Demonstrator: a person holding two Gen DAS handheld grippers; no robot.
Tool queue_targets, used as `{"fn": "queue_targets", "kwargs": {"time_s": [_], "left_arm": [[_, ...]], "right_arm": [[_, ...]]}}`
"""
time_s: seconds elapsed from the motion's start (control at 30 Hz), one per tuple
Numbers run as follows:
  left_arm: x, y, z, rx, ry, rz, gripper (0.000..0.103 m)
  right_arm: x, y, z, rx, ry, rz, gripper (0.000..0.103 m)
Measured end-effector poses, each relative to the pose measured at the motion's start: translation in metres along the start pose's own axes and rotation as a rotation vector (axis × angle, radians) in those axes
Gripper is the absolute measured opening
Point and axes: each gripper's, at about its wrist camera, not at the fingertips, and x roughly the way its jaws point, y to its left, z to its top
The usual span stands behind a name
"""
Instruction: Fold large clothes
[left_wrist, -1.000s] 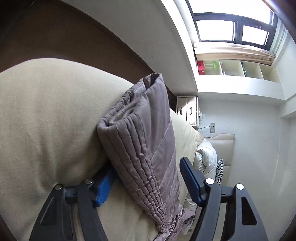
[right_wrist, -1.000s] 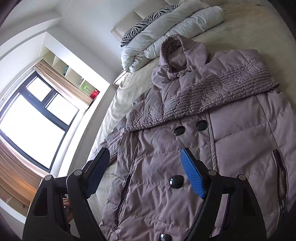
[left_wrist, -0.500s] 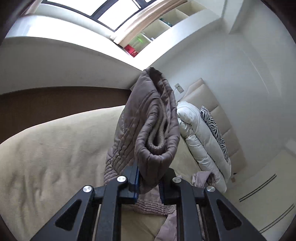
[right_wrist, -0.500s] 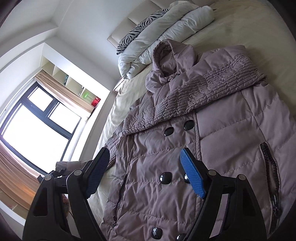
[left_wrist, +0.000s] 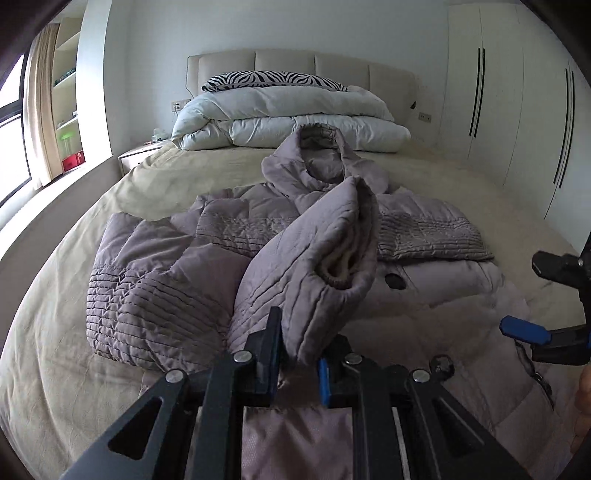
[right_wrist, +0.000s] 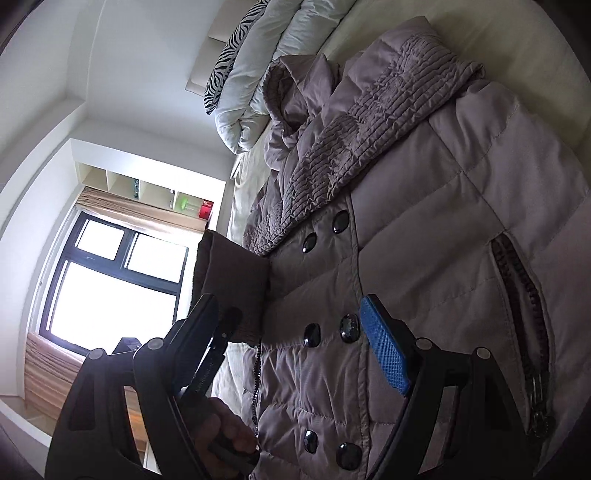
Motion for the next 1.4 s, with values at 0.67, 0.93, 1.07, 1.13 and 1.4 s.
{"fn": "queue_targets", "kwargs": {"time_s": [0.67, 0.93, 1.07, 1.13, 1.4], "left_arm": [[-0.022, 0.031, -0.012, -0.02, -0.058, 0.008, 0.077], [-0.023, 0.105, -0.001, -0.22, -0.091, 0.097, 0.086], [0.002, 0.13, 0.014, -0.294, -0.061, 0.11, 0.087], [0.018, 0.138, 0.022, -0.325, -0.049, 0.118, 0.087], [0.098, 0.155, 0.054, -0.408, 0.046, 0.102, 0.073]], "right_arm": [[0.155, 0.087, 0.045, -0.137, 0.336, -0.009, 0.019], [0.095, 0.199, 0.093, -0.224, 0.18, 0.164, 0.017], [0.06, 0.264, 0.119, -0.29, 0.092, 0.255, 0.017], [0.047, 0.287, 0.129, -0.314, 0.065, 0.288, 0.017], [0.015, 0.309, 0.156, -0.356, 0.008, 0.303, 0.016]]}}
